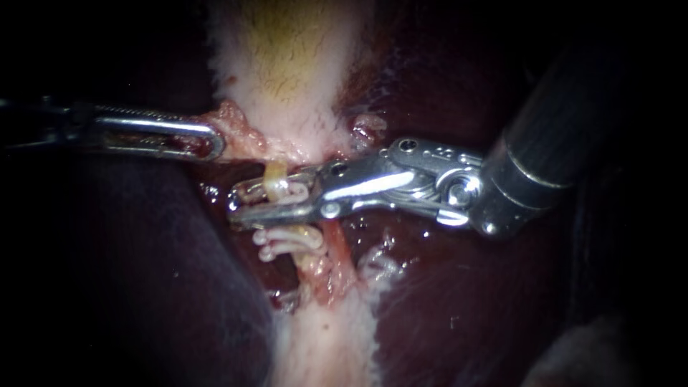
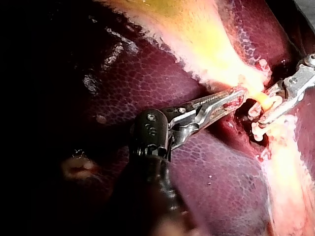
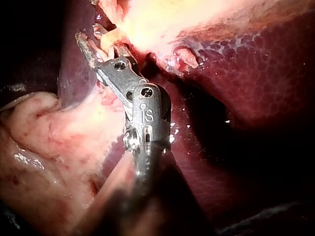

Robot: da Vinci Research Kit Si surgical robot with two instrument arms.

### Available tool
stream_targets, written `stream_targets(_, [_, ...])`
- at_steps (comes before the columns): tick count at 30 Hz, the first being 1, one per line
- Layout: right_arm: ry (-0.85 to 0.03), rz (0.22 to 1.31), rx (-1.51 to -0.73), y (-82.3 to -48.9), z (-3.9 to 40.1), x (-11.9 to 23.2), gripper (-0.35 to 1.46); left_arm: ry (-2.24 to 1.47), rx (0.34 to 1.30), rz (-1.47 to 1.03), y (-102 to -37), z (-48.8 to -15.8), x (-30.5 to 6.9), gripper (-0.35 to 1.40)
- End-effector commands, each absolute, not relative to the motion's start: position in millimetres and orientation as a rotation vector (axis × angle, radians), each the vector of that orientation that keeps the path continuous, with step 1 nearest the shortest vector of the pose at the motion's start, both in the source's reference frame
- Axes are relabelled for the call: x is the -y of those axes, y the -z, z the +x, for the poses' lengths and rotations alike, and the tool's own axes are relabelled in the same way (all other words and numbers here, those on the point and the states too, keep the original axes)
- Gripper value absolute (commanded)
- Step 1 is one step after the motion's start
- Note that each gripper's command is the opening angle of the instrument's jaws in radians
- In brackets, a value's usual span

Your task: Clipping third clip left tube

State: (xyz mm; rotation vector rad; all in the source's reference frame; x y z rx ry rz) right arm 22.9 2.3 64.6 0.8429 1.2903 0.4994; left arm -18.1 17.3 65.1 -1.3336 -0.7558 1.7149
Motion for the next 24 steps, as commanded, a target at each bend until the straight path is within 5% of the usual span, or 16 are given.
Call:
stream_targets(1, [-0.500,0.845,-1.290,-64.4,23.0,-2.3,-0.11,-1.715,0.756,-1.334,-65.1,-18.1,-17.4,-0.35])
stream_targets(5, [-0.523,0.875,-1.275,-64.3,22.6,-2.4,-0.35,-1.715,0.756,-1.334,-65.1,-18.1,-17.4,-0.35])
stream_targets(10, [-0.532,0.939,-1.219,-64.0,22.1,-2.7,-0.35,-1.715,0.756,-1.334,-65.1,-18.1,-17.4,-0.35])
stream_targets(24, [-0.520,0.951,-1.214,-64.4,22.1,-2.6,-0.35,-1.715,0.756,-1.334,-65.1,-18.1,-17.4,-0.35])
